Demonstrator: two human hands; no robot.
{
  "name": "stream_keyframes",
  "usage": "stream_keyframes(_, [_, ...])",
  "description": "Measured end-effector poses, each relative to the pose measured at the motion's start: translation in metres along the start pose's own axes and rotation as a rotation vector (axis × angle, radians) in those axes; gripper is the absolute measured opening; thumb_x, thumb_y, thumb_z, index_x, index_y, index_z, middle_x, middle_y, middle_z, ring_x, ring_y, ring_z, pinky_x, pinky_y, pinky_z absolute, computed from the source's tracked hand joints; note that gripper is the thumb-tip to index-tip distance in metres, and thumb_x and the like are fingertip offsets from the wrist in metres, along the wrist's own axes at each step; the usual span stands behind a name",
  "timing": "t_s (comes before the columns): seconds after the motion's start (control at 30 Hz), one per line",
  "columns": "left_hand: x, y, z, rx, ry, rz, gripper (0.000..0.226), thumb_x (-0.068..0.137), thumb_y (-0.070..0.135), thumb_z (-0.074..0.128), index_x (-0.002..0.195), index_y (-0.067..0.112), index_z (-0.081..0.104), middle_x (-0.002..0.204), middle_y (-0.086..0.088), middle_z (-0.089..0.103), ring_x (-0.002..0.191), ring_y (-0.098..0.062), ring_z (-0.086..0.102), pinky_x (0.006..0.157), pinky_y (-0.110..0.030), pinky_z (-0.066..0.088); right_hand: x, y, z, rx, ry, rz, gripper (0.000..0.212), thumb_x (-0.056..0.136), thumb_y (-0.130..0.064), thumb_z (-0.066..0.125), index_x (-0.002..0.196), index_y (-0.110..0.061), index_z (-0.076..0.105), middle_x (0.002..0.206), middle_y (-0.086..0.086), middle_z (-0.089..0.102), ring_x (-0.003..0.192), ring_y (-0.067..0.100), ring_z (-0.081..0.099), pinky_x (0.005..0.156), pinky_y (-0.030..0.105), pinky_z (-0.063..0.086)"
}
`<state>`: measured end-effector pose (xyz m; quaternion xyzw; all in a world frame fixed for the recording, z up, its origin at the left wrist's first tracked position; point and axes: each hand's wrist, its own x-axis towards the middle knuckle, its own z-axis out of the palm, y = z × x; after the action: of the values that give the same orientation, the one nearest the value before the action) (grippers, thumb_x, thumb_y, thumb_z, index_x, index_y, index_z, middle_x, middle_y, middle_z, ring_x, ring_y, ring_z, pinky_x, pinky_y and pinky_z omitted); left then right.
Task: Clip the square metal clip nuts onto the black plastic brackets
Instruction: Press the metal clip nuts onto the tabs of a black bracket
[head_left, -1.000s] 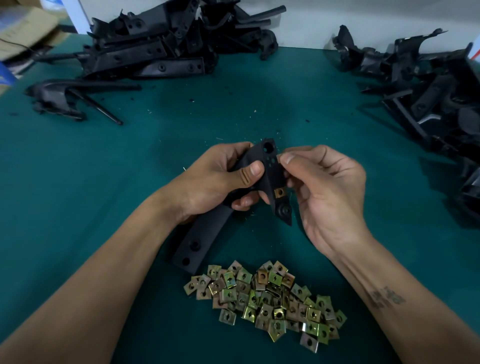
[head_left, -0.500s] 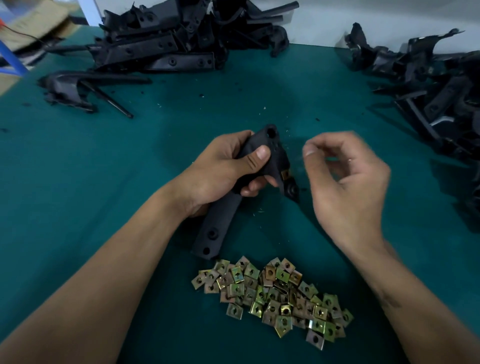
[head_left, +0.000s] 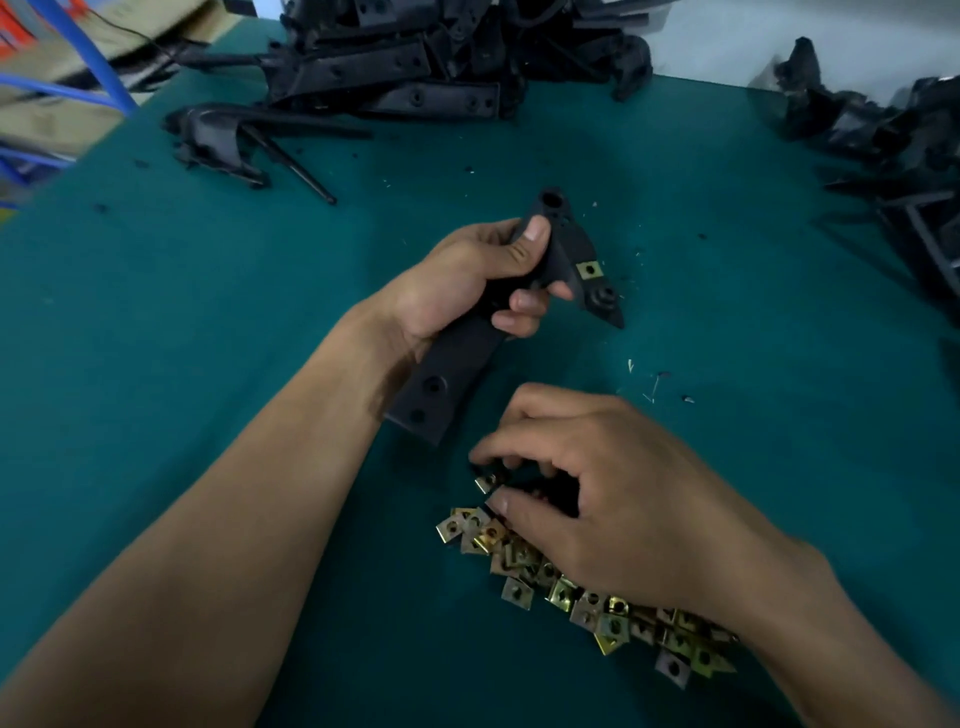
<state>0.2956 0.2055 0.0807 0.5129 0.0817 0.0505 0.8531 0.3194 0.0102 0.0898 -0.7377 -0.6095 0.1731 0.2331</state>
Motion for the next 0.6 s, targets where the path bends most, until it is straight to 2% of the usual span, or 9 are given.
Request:
stream_keyframes(0.1, [-0.001,0.001,0.002,0.001,-0.023,-0.012,0.029,0.107,0.018,0.034,0.092,0.000,0.051,0.073,-0.009,0.058,0.051,-0.007,0.036,0.044,-0.015,0.027,0.003,-0.005,0.001,0.011,0.024,0.044,0.023,0.089,-0.043,0.063,0.109,-0.034,0.071,0.093,-0.020,0.055,0.081,0.005,0.056,0.065,0.024,0.047])
stream_keyframes(0.3, [-0.002,0.002,0.002,-0.004,-0.033,-0.006,0.030,0.108,0.018,0.033,0.091,0.001,0.052,0.074,-0.009,0.058,0.052,-0.007,0.036,0.045,-0.015,0.028,0.005,-0.011,0.000,0.014,0.014,0.061,0.004,0.089,-0.035,0.066,0.090,-0.032,0.067,0.089,-0.017,0.056,0.079,0.007,0.057,0.064,0.030,0.051])
stream_keyframes(0.47, [-0.002,0.002,0.003,0.017,-0.071,-0.003,0.031,0.107,0.018,0.032,0.090,0.001,0.052,0.075,-0.009,0.057,0.052,-0.007,0.036,0.045,-0.015,0.028,0.004,-0.009,-0.001,0.009,-0.012,0.047,0.011,0.088,-0.032,0.065,0.082,-0.033,0.057,0.087,-0.017,0.055,0.084,0.005,0.056,0.062,0.023,0.047])
stream_keyframes(0.53, [-0.001,0.001,0.002,0.021,-0.087,0.000,0.030,0.107,0.019,0.034,0.090,0.002,0.052,0.074,-0.008,0.058,0.053,-0.006,0.036,0.045,-0.015,0.029,0.003,-0.005,0.001,0.088,-0.016,0.036,0.013,0.087,-0.025,0.069,0.080,-0.030,0.060,0.083,-0.016,0.057,0.075,0.007,0.058,0.057,0.021,0.046])
stream_keyframes(0.6, [0.000,0.000,0.001,0.025,-0.101,0.009,0.030,0.106,0.020,0.034,0.089,0.002,0.052,0.073,-0.007,0.058,0.053,-0.006,0.036,0.045,-0.015,0.028,0.002,0.001,0.002,0.266,0.011,0.067,0.013,0.086,-0.018,0.074,0.079,-0.025,0.066,0.078,-0.012,0.063,0.065,0.009,0.060,0.053,0.021,0.047])
